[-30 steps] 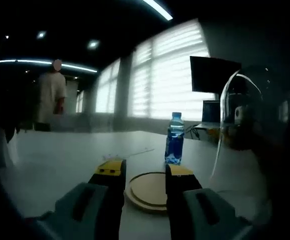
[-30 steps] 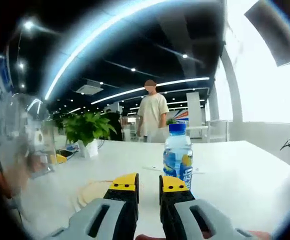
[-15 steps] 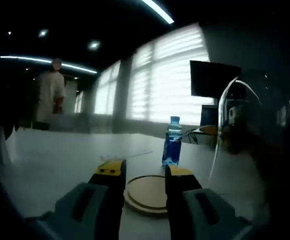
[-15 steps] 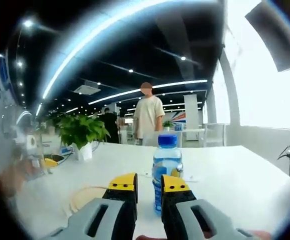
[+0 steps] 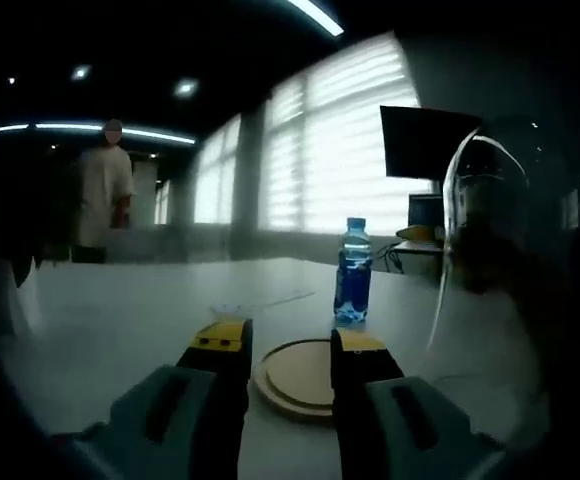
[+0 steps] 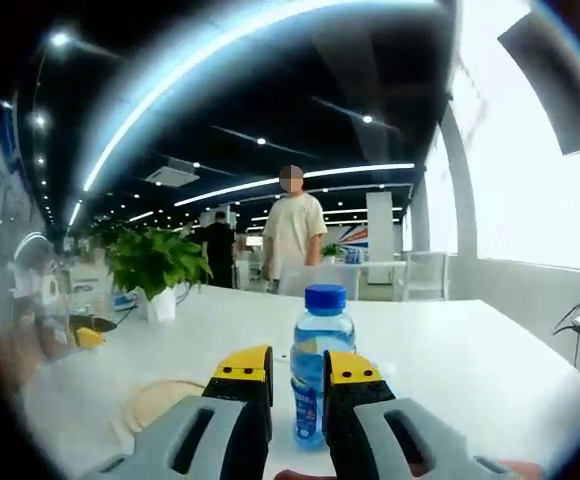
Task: Open the cover put in the Mizone put the cover back on
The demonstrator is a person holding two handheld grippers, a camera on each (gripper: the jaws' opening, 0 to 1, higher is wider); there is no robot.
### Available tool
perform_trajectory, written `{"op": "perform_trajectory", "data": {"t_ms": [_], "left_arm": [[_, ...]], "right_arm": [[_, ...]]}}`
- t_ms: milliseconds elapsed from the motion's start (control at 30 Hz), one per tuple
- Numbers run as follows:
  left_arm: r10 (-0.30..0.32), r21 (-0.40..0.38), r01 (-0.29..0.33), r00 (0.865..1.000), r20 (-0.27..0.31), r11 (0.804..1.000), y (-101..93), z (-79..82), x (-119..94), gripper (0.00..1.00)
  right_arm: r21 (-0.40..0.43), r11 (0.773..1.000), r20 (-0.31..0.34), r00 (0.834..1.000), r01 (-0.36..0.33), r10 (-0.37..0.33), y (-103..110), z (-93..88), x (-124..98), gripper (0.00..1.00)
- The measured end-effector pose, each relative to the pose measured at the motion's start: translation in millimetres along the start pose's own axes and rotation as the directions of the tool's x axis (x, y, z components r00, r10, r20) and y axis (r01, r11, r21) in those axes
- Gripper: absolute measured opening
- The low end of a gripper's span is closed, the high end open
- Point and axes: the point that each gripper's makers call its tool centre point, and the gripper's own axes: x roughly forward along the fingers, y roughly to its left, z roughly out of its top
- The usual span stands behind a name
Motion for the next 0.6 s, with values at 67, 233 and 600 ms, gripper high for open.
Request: {"op": "perform_trajectory", "data": {"t_ms": [67,233,600], "left_arm": [[-0.001,-0.006,0.001,1.0,-0.003,1.0,-0.3,-1.2,1,0.23],[-0.003,-0.02,0.003,1.0,-0.005,1.0,-1.0,-2.3,3,0.23],[0.0,-0.023,0.0,1.0,0.002,1.0,0.7,-2.4,4,0.23]], "right_arm": [[-0.003,1.0,0.001,1.0,0.002,-0.002,-1,1.6,2,0.13],[-0.011,1.0,-0.004,1.0,0.019,-0.019,-10,2.9,10,0.15],[-0.01,1.0,-0.007,1.0,0.012,-0.013,-16,8.8,33,0.15]]}}
